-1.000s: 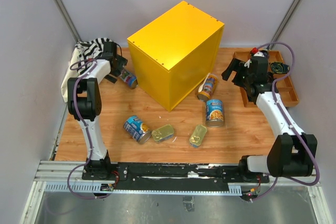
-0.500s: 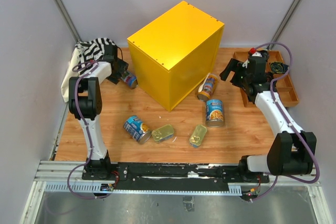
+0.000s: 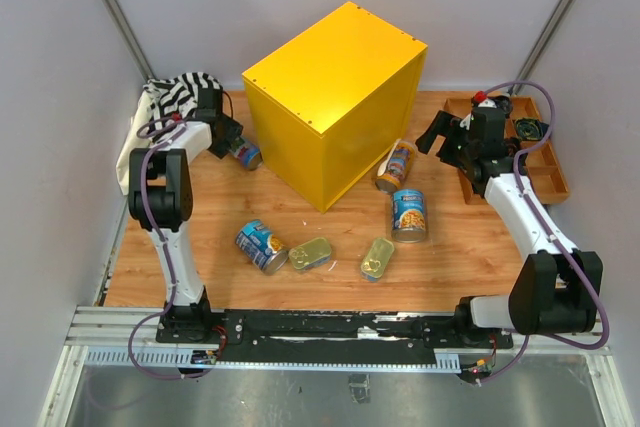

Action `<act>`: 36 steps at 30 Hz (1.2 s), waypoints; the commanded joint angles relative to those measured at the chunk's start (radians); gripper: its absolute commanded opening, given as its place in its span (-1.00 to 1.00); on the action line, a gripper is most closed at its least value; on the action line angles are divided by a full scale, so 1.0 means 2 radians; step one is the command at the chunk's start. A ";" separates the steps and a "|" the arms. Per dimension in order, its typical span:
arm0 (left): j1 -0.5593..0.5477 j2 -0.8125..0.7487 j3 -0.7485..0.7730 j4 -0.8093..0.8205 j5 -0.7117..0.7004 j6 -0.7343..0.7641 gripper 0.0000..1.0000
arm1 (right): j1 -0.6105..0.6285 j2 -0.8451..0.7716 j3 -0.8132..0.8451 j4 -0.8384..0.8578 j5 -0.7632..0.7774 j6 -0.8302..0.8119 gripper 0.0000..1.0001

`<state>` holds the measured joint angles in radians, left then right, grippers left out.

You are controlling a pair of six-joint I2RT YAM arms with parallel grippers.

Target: Place and organize the canned foods onto the counter

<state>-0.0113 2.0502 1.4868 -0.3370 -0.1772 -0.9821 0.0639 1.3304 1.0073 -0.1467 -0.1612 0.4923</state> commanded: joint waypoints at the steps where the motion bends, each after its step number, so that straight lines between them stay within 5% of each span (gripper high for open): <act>1: 0.005 -0.060 -0.035 0.022 -0.028 0.030 -0.89 | 0.012 -0.003 0.022 -0.002 -0.010 -0.001 0.97; 23: -0.057 -0.354 -0.257 0.203 -0.062 0.172 -0.99 | 0.043 -0.074 0.025 -0.059 -0.031 -0.034 0.97; 36: -0.117 -0.577 -0.349 0.245 -0.032 0.254 -0.99 | 0.166 -0.125 0.087 -0.131 -0.007 -0.079 1.00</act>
<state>-0.2188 1.0328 0.7994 -0.0360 -0.2836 -0.5316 0.3256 1.1324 1.1351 -0.3500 -0.1932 0.3836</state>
